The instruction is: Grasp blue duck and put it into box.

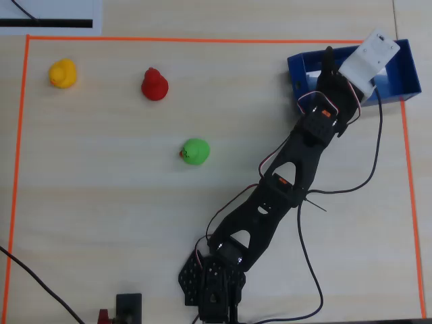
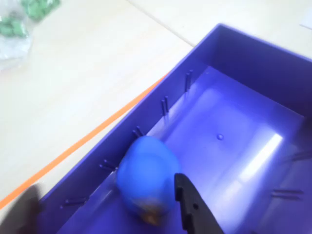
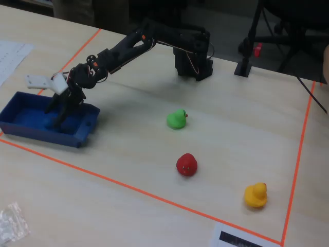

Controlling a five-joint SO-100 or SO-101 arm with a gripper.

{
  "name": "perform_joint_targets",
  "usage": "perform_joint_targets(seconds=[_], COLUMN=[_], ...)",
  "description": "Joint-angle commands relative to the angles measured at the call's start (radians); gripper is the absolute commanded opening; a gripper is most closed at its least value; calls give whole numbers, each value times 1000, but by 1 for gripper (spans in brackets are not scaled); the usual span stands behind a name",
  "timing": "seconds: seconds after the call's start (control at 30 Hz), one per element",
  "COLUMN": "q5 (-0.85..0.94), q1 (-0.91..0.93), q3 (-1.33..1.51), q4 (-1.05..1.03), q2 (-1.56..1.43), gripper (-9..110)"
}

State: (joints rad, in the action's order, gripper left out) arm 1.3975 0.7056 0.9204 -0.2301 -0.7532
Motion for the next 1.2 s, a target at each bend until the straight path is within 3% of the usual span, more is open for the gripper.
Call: perform_joint_targets(seconds=[0.0, 0.17, 0.2, 0.47, 0.67, 0.93, 1.17], q5=[-69, -166, -170, -241, -281, -244, -164], q1=[-6, -133, -178, -580, -729, -727, -749], q3=[198, 658, 761, 1519, 1907, 2186, 2189], q4=[-38, -166, -201, -337, -426, -693, -1037], q2=[-356, -853, -953, -1624, -2008, -2387, -2559], gripper=[33, 1, 0, 0, 0, 0, 0])
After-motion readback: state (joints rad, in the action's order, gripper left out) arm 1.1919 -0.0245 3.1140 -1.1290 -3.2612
